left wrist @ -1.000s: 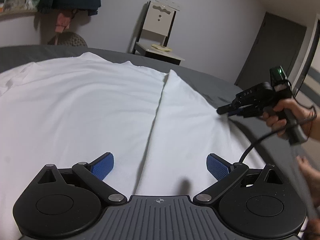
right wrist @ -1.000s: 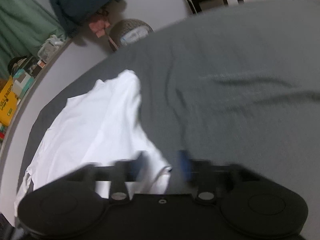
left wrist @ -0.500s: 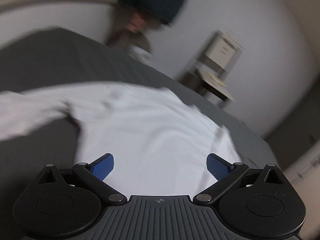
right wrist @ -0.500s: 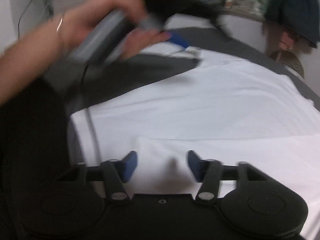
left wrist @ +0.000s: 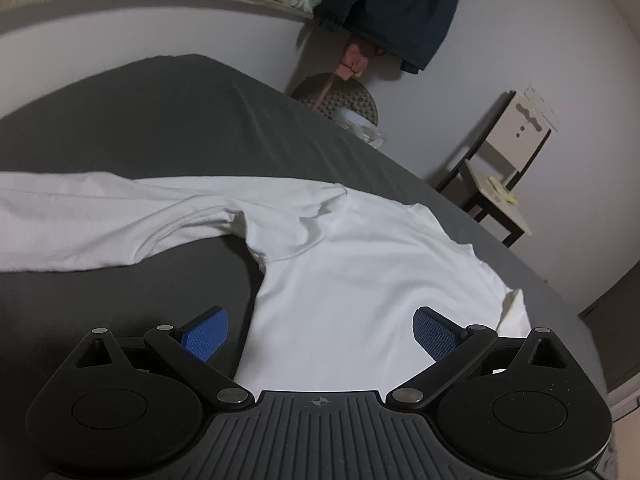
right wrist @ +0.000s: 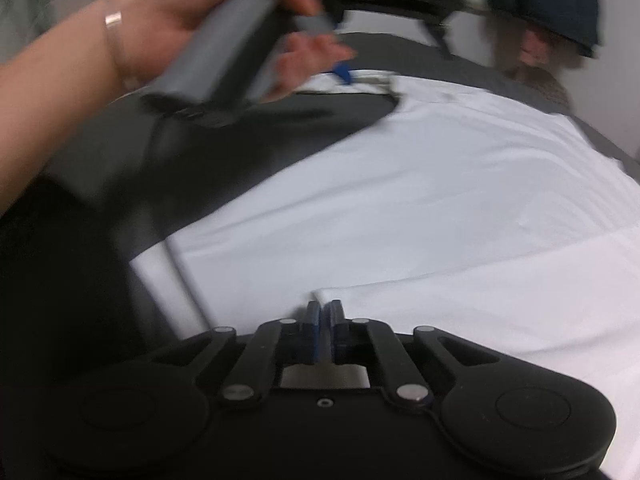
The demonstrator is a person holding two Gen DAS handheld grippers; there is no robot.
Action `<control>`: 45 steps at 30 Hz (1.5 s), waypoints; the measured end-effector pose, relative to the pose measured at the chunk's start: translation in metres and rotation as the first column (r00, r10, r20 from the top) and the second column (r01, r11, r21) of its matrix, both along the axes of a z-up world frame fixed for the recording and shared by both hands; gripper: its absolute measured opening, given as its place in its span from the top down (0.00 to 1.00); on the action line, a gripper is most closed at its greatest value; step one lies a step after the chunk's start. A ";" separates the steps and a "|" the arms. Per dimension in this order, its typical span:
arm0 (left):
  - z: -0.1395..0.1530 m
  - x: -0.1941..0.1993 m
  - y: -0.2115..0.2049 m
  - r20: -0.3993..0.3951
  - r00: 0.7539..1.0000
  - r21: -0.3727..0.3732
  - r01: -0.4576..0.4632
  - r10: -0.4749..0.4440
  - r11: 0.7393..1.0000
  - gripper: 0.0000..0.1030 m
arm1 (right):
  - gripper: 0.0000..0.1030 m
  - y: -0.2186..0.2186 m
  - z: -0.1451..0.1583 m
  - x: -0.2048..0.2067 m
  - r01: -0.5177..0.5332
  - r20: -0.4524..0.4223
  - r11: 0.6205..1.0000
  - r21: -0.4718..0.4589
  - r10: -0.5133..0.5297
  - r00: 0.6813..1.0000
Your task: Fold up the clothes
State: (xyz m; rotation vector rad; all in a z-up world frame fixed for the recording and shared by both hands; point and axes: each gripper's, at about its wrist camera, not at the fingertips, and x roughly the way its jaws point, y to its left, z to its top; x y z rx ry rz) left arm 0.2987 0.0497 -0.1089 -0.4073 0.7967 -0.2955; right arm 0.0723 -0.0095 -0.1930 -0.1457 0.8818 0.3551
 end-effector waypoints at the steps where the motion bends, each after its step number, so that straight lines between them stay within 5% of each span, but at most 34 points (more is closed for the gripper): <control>1: -0.001 0.000 0.001 -0.004 1.000 -0.008 -0.002 0.002 1.000 0.03 | 0.96 0.004 -0.001 -0.002 -0.006 0.002 1.000 -0.011 0.006 1.000; 8: -0.002 0.001 0.004 -0.006 1.000 -0.034 -0.013 0.013 0.999 0.03 | 0.69 0.012 0.006 -0.021 0.004 0.070 0.983 -0.182 0.009 0.998; 11: -0.002 0.003 0.004 -0.009 1.000 -0.029 -0.017 0.017 0.999 0.03 | 0.77 0.006 -0.002 -0.018 0.008 0.021 0.969 -0.247 -0.003 1.000; 12: -0.003 0.003 0.003 -0.008 1.000 -0.026 -0.014 0.014 1.000 0.03 | 0.89 0.004 -0.006 -0.016 0.004 -0.008 0.972 -0.234 -0.006 1.000; 17: -0.004 0.004 0.000 -0.007 1.000 -0.013 -0.001 0.001 1.000 0.03 | 0.98 0.002 -0.008 -0.020 -0.020 -0.024 0.982 -0.189 0.016 1.000; 20: -0.005 0.005 0.000 -0.011 1.000 -0.012 0.001 -0.001 1.000 0.03 | 0.97 0.008 -0.007 -0.027 -0.055 -0.031 0.978 -0.200 0.049 0.998; 24: -0.005 0.004 0.000 -0.009 1.000 -0.019 0.004 -0.004 1.000 0.03 | 0.76 0.015 -0.005 -0.025 -0.026 0.003 0.977 -0.211 0.028 1.000; 27: -0.005 0.005 -0.001 -0.009 1.000 -0.018 0.008 -0.009 1.000 0.03 | 0.73 0.019 -0.003 -0.019 0.018 0.032 0.978 -0.210 -0.012 0.999; 31: -0.006 0.005 -0.002 -0.009 1.000 -0.014 0.013 -0.013 1.000 0.03 | 0.73 0.028 -0.007 -0.013 0.056 0.061 0.977 -0.204 -0.045 0.997; 33: -0.006 0.005 -0.001 -0.011 1.000 -0.016 0.012 -0.012 1.000 0.03 | 0.94 0.031 -0.007 -0.012 0.076 0.084 0.977 -0.199 -0.061 0.995; 34: -0.006 0.005 -0.001 -0.010 1.000 -0.017 0.009 -0.010 1.000 0.03 | 0.96 0.031 -0.006 -0.011 0.086 0.091 0.978 -0.191 -0.070 0.993; 40: 0.001 0.005 0.008 0.007 1.000 -0.034 -0.028 0.028 0.999 0.03 | 0.99 0.028 0.020 -0.010 0.091 0.180 0.994 -0.056 -0.080 0.980; 45: 0.011 0.001 0.017 0.041 0.997 -0.053 -0.056 0.058 0.997 0.03 | 0.93 0.043 0.018 -0.008 0.109 0.201 0.990 -0.094 -0.089 0.976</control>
